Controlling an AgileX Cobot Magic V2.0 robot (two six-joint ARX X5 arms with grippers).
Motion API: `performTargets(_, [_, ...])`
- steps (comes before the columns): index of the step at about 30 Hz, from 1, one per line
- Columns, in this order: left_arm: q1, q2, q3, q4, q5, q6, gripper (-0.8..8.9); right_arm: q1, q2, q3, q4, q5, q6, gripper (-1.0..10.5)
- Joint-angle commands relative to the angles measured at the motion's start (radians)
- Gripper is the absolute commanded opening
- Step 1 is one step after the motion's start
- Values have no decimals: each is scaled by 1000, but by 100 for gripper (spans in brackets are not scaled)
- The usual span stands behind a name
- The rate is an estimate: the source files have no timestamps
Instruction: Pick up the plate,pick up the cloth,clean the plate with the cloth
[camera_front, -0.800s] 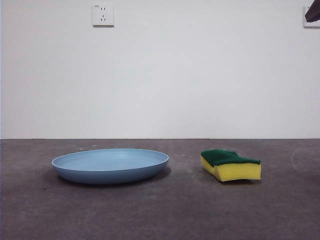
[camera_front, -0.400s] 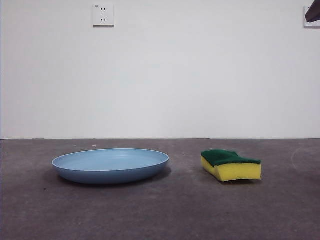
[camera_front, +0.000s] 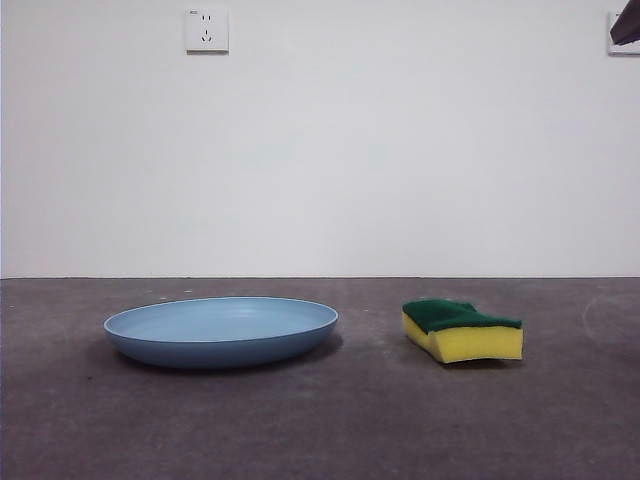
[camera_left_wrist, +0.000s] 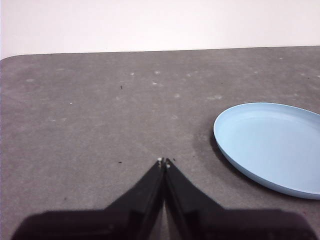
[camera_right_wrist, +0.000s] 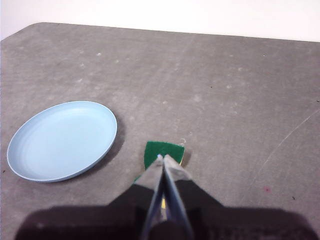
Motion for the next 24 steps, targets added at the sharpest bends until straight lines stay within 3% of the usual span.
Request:
performTargets(1, [3, -3, -14, 1, -1, 8, -3, 1, -1, -8, 5, 3, -6, 2])
performTargets(6, [3, -3, -14, 1, -1, 8, -3, -8, -12, -8, 6, 37, -87, 2])
performTargets(10, [3, -3, -14, 1, -1, 8, -3, -114, -29, -35, 34, 40, -106, 2])
performTargets(15, [3, -3, -14, 1, -1, 8, -3, -355, -111, -188, 230, -191, -110, 2])
performTargets(17, [3, -3, -14, 1, -1, 8, -3, -429, -162, -263, 304, -244, -105, 2])
performTargets(24, [3, -3, -14, 1, -1, 8, -3, -492, -337, -461, 349, -240, -97, 2])
